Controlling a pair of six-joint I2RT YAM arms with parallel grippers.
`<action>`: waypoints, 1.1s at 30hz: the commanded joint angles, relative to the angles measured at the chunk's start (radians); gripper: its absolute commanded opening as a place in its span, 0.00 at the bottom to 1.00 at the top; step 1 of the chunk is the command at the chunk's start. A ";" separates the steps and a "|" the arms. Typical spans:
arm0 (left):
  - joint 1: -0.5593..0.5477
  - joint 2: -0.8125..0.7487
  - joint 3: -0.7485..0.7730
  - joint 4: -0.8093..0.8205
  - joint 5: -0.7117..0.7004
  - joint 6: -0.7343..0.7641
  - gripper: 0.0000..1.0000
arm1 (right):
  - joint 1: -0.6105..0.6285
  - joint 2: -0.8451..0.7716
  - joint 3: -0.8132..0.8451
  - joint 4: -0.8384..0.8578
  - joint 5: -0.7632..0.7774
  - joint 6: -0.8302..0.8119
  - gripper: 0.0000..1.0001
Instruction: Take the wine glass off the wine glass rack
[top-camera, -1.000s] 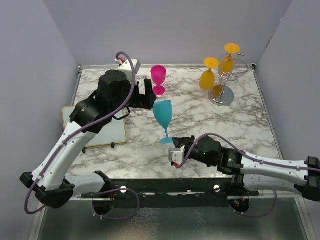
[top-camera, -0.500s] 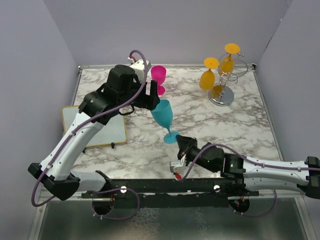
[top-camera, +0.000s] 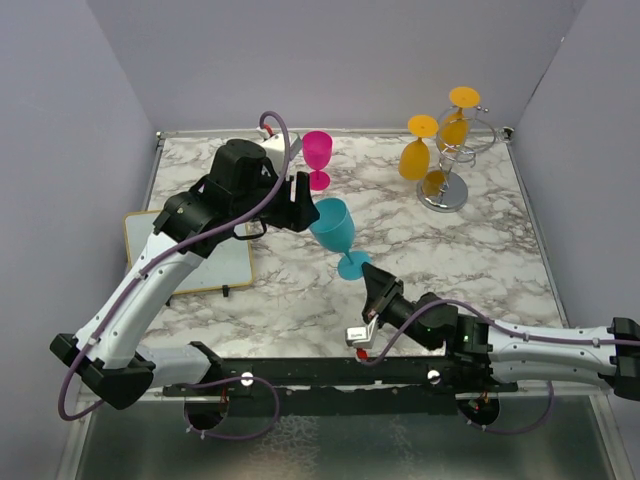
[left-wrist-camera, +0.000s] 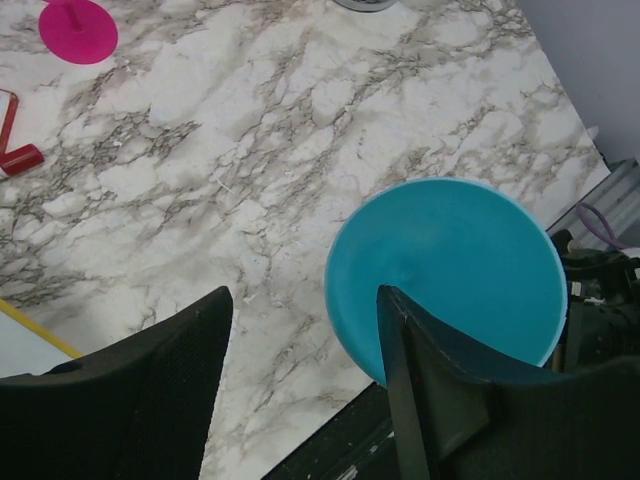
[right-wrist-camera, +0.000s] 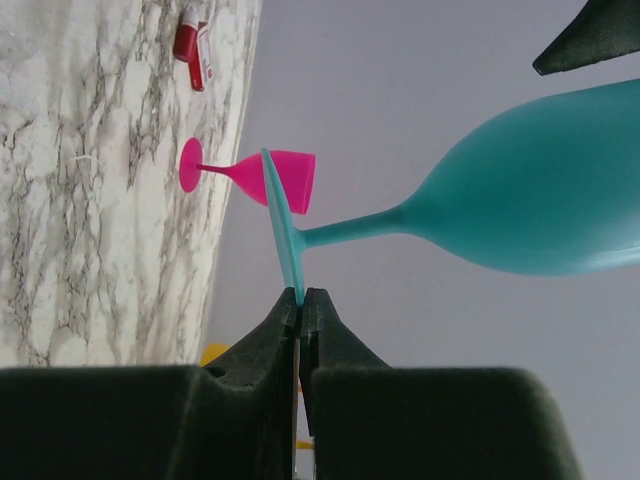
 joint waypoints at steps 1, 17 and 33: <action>0.002 -0.003 -0.013 0.034 0.107 -0.037 0.60 | 0.003 0.003 -0.040 0.134 0.060 -0.149 0.01; 0.003 -0.006 -0.078 0.045 0.179 -0.029 0.23 | 0.004 0.033 -0.072 0.239 0.099 -0.248 0.01; 0.005 -0.007 0.010 0.013 -0.005 -0.033 0.00 | 0.004 0.043 -0.040 0.169 0.041 -0.069 0.65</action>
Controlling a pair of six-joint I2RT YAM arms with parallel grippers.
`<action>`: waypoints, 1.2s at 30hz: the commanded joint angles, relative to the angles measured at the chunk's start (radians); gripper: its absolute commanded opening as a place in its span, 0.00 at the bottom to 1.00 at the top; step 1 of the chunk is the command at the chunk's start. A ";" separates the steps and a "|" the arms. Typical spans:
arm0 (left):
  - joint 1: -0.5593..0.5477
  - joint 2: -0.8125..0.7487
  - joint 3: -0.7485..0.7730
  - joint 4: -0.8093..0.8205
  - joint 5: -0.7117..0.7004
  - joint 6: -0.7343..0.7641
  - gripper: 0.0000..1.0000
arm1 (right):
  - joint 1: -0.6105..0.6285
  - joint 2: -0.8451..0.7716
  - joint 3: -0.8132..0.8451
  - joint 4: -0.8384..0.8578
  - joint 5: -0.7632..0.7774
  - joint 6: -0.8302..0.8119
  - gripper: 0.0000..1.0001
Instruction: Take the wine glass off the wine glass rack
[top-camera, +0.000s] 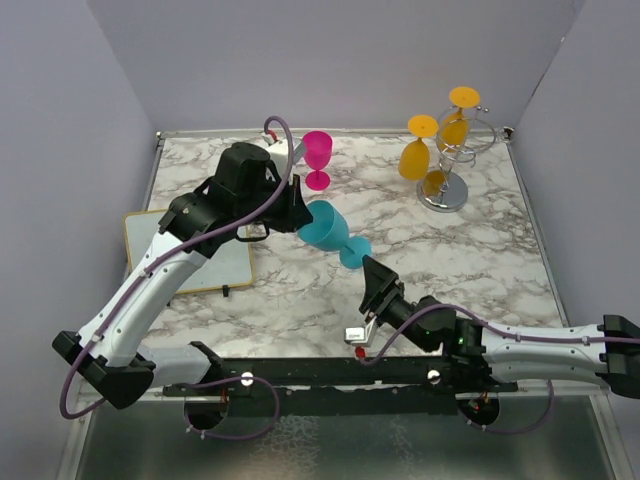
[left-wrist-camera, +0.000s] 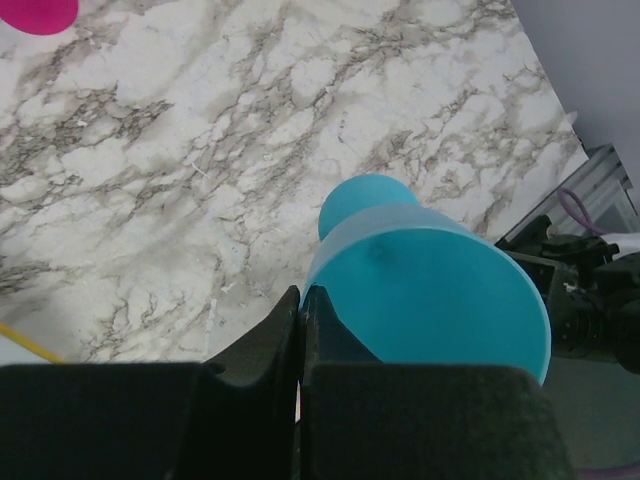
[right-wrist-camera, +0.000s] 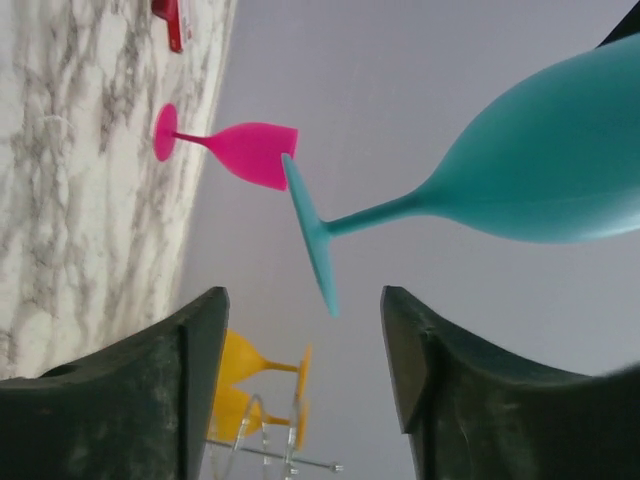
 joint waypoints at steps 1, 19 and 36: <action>0.001 -0.008 0.072 -0.017 -0.134 0.013 0.00 | 0.004 -0.002 0.050 0.011 -0.034 0.121 0.83; 0.104 0.229 0.044 0.086 -0.374 0.101 0.00 | -0.431 0.122 0.333 -0.131 -0.019 1.519 1.00; 0.137 0.620 0.210 0.249 -0.468 0.100 0.00 | -0.724 0.171 0.560 -0.474 -0.386 1.896 1.00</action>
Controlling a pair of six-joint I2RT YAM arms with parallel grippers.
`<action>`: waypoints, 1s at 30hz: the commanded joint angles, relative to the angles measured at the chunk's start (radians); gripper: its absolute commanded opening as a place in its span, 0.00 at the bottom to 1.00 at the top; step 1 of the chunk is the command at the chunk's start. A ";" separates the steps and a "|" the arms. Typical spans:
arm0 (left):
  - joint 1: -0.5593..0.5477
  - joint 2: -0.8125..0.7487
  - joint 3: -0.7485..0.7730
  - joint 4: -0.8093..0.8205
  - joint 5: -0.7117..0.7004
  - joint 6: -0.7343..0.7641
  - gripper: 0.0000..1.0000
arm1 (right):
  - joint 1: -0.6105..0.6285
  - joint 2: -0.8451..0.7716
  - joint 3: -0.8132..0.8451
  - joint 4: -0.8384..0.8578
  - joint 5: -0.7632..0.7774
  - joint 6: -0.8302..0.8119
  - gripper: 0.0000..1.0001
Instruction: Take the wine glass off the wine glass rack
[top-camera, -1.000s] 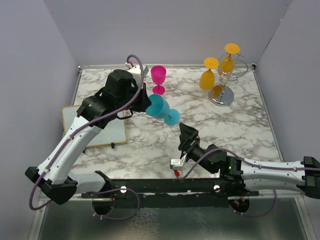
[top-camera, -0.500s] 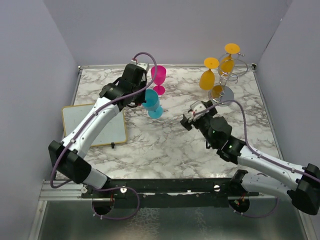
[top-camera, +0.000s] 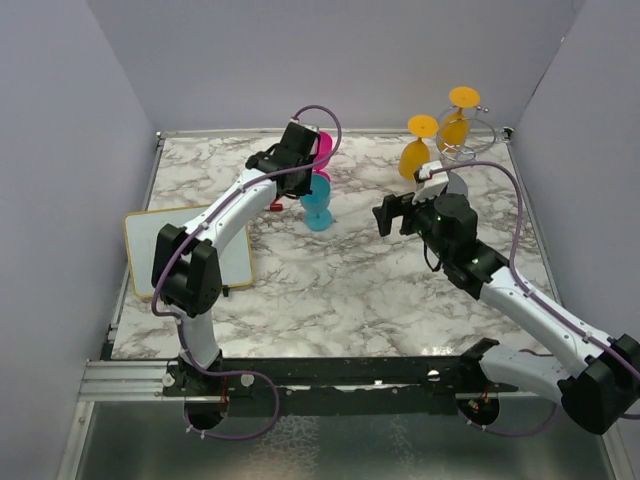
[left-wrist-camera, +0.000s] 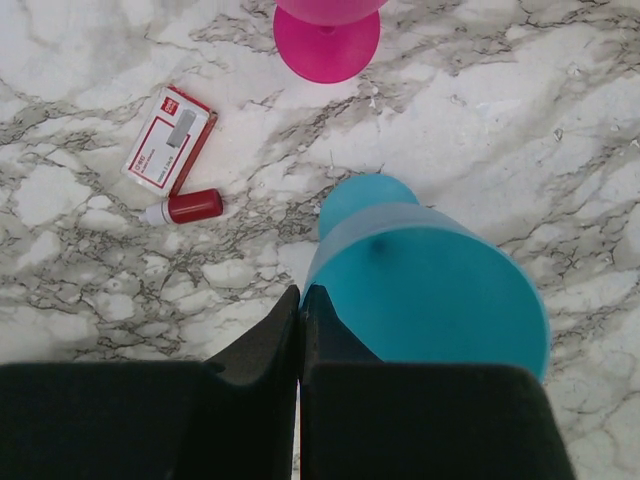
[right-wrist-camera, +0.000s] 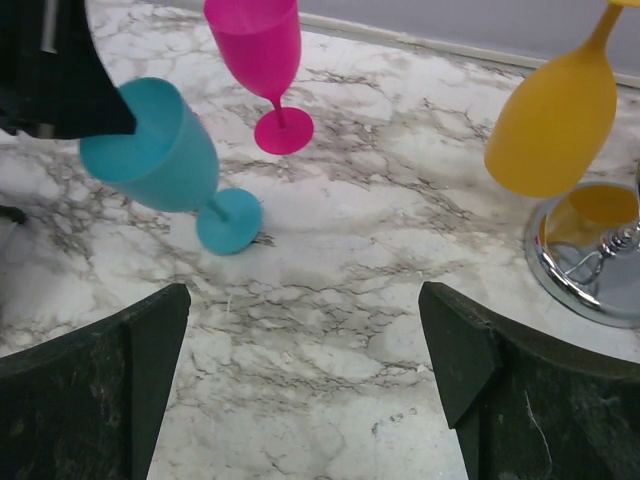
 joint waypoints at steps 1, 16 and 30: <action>0.013 0.046 0.064 0.078 -0.050 0.012 0.00 | -0.002 -0.046 0.056 -0.050 -0.088 0.041 1.00; 0.058 0.170 0.186 0.056 0.019 0.027 0.00 | -0.002 -0.090 0.048 -0.041 -0.031 0.025 1.00; 0.059 0.197 0.236 0.005 0.014 0.049 0.17 | -0.002 -0.119 0.086 -0.075 -0.020 0.026 1.00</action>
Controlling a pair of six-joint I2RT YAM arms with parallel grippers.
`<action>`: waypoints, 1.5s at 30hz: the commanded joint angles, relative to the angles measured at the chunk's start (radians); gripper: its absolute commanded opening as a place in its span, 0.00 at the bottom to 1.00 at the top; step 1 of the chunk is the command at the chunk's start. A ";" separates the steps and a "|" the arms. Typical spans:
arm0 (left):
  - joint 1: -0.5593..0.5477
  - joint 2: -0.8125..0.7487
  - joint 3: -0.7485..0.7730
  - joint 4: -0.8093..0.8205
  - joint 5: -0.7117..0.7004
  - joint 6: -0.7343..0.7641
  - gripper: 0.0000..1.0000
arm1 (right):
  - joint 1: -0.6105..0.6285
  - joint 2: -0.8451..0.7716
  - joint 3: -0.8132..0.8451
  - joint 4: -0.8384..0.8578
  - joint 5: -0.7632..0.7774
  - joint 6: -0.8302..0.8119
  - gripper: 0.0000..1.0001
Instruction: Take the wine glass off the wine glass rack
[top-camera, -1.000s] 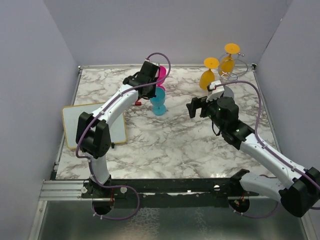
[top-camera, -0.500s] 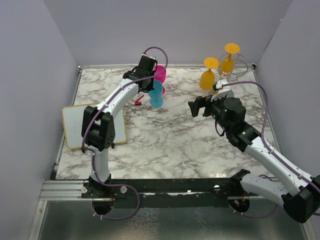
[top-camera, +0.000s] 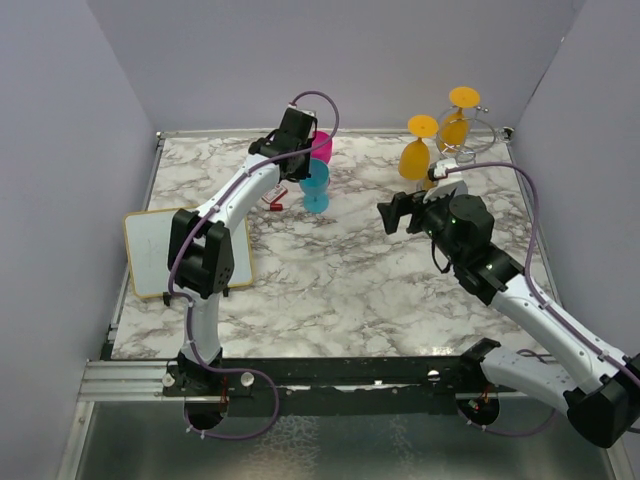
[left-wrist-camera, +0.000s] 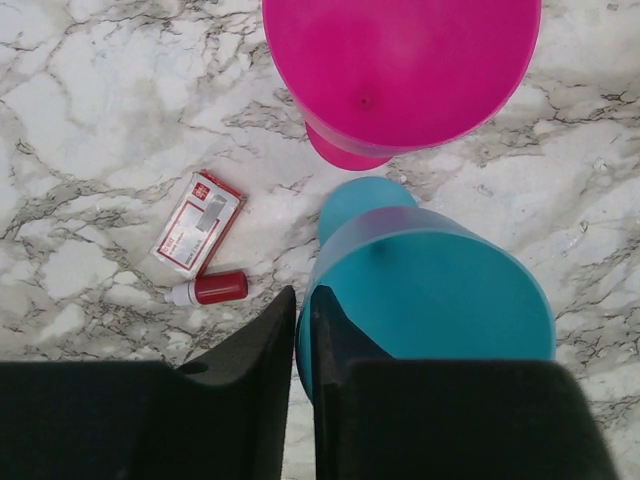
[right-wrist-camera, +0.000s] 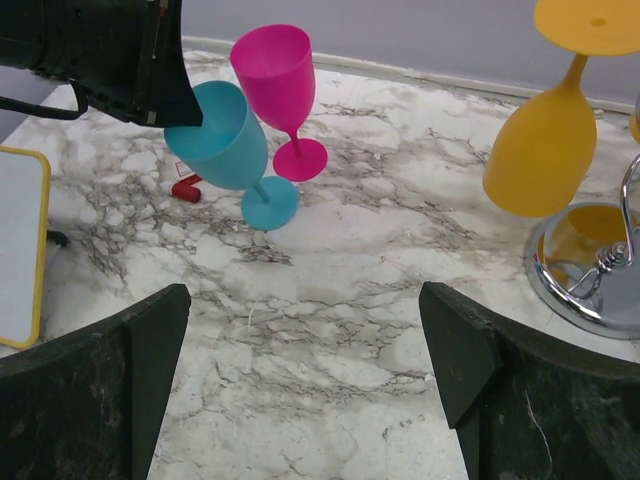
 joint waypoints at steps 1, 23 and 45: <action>-0.002 0.007 0.041 -0.026 0.019 0.010 0.21 | -0.001 -0.031 0.046 -0.021 0.023 0.001 1.00; -0.001 -0.150 -0.023 -0.021 0.036 0.018 0.60 | -0.001 -0.079 0.157 -0.138 0.033 -0.001 0.96; -0.006 -0.764 -0.611 0.464 0.292 0.046 0.82 | -0.001 0.100 0.571 -0.622 0.159 -0.171 0.89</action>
